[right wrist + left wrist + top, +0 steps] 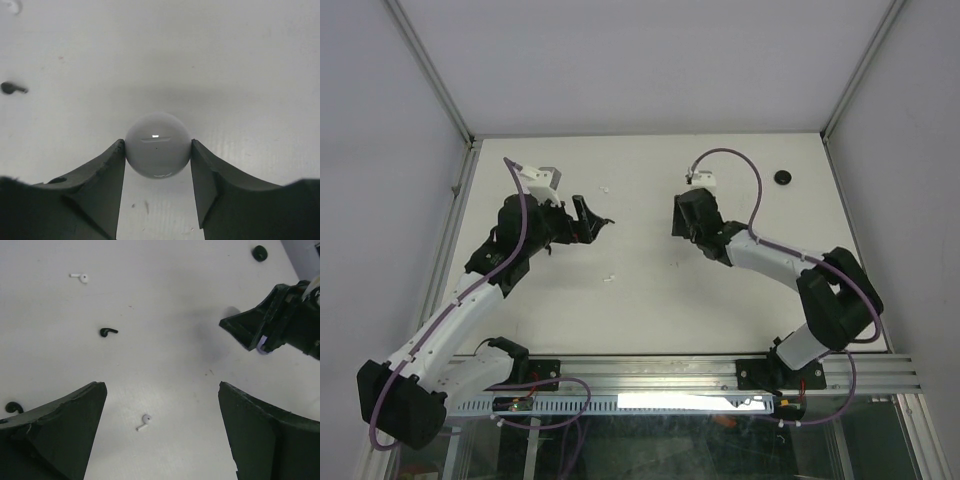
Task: Insert the wireless bluetooth earbuds into the charging case
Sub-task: Pick up the charging case at the center of the board.
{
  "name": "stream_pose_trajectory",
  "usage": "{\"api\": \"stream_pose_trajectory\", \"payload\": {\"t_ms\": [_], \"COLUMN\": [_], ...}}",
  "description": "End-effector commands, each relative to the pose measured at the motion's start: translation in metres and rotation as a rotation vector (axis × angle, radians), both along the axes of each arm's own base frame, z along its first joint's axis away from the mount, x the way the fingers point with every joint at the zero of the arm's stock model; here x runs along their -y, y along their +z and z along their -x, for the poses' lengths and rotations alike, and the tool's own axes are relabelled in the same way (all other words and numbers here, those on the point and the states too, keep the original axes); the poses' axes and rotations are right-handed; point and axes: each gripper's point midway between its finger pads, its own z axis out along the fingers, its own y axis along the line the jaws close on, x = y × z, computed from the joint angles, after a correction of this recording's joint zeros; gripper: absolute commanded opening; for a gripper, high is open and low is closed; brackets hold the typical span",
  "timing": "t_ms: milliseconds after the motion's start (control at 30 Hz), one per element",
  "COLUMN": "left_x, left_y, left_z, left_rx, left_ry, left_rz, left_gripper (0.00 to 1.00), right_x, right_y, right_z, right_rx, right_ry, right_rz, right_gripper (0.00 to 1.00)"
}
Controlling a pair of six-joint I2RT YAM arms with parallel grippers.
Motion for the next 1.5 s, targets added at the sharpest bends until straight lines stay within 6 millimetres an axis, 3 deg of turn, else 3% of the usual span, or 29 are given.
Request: {"api": "stream_pose_trajectory", "payload": {"t_ms": [0,267,533,667,867,1467], "left_x": [0.03,0.052,0.064,0.074,0.084,0.116], "left_y": [0.055,0.061,0.054,0.053,0.053,0.041], "left_z": [0.014,0.04,0.043,0.043,0.041,0.038], "left_rx": [0.046,-0.011,-0.061,-0.087,-0.108,-0.217], "left_ry": [-0.142,-0.266,-0.302,-0.34,-0.383,-0.468], "left_rz": [0.183,0.341,0.438,0.5,0.545,0.614], "left_gripper": [0.99,0.95,0.91,0.83,0.76,0.5], "right_x": [-0.036,-0.072,-0.092,-0.095,-0.103,-0.131], "right_y": [0.054,0.095,0.122,0.133,0.149,0.155], "right_z": [0.02,0.07,0.094,0.1,0.106,0.113], "right_rx": [0.172,0.335,0.492,0.557,0.617,0.634], "right_ry": [0.108,0.257,0.386,0.429,0.496,0.623], "right_rz": [-0.06,-0.119,-0.225,-0.258,-0.288,-0.326], "right_gripper": [0.44,0.44,0.43,0.38,0.37,0.38]}}
